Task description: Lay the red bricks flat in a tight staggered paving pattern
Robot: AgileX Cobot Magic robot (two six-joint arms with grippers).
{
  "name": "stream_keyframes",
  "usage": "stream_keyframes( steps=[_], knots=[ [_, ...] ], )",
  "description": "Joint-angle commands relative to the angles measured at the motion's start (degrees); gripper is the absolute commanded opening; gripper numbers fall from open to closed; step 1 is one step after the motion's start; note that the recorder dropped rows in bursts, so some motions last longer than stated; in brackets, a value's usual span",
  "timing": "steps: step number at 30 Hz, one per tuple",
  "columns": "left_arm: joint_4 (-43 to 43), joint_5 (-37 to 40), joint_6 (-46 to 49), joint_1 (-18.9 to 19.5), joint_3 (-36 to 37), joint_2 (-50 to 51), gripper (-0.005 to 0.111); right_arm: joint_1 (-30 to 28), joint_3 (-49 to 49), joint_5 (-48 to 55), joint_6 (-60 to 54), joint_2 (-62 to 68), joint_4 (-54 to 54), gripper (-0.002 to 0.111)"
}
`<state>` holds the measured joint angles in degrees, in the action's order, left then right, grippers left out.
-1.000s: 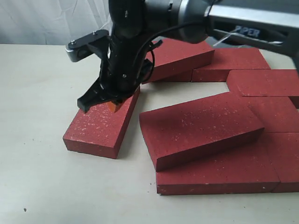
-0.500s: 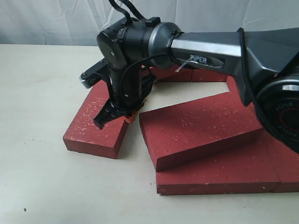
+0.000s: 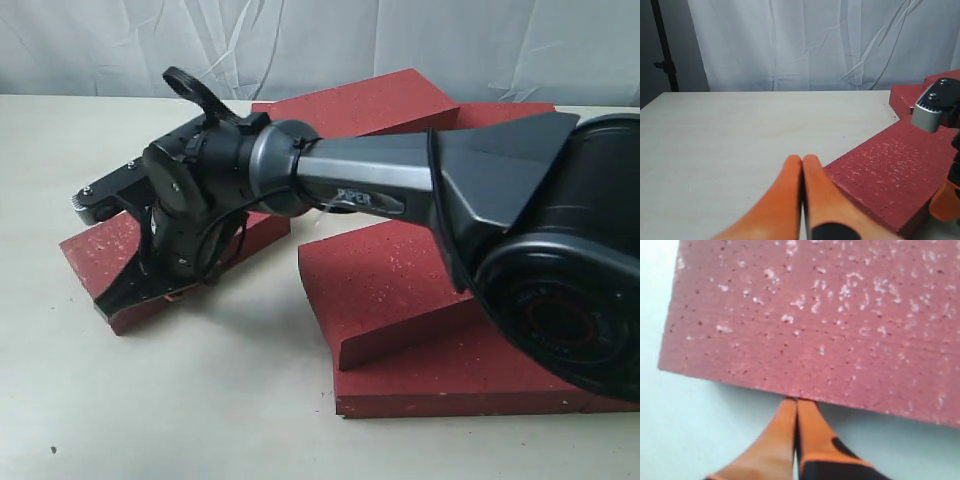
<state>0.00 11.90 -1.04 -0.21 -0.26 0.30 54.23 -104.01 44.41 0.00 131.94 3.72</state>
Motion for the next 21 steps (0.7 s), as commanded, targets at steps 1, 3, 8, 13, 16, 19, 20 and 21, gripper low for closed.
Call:
stream_keyframes(
  steps=[1, 3, 8, 13, 16, 19, 20, 21],
  knots=[
    [0.0, -0.4, -0.1, -0.5, 0.3, -0.3, 0.000, 0.1, -0.4, -7.1, 0.0, 2.6, 4.8, -0.001],
    [0.0, -0.4, -0.1, -0.5, 0.3, -0.3, 0.000, 0.1, -0.4, -9.2, 0.0, 2.7, 6.3, -0.001],
    [0.0, -0.4, -0.1, -0.5, 0.3, -0.3, 0.000, -1.0, -0.4, -6.6, 0.0, 0.0, 6.9, -0.001],
    [0.0, -0.4, -0.1, -0.5, 0.3, -0.3, 0.000, -4.3, -0.4, 1.8, 0.5, -1.2, 5.2, -0.001],
    [0.0, -0.4, -0.1, -0.5, 0.3, -0.3, 0.000, -6.1, -0.4, 4.3, 3.7, -1.0, 0.7, -0.001],
    [0.0, -0.4, -0.1, -0.5, 0.3, -0.3, 0.000, -6.3, -0.4, 3.5, 6.8, -0.6, -4.4, -0.001],
    [0.0, -0.4, -0.1, -0.5, 0.3, -0.3, 0.000, -6.3, -0.4, 2.5, 7.9, -0.3, -5.3, -0.001],
    [0.0, -0.4, -0.1, -0.5, 0.3, -0.3, 0.000, -6.3, -0.4, 1.7, 8.3, 0.2, -5.4, -0.001]
  ],
)
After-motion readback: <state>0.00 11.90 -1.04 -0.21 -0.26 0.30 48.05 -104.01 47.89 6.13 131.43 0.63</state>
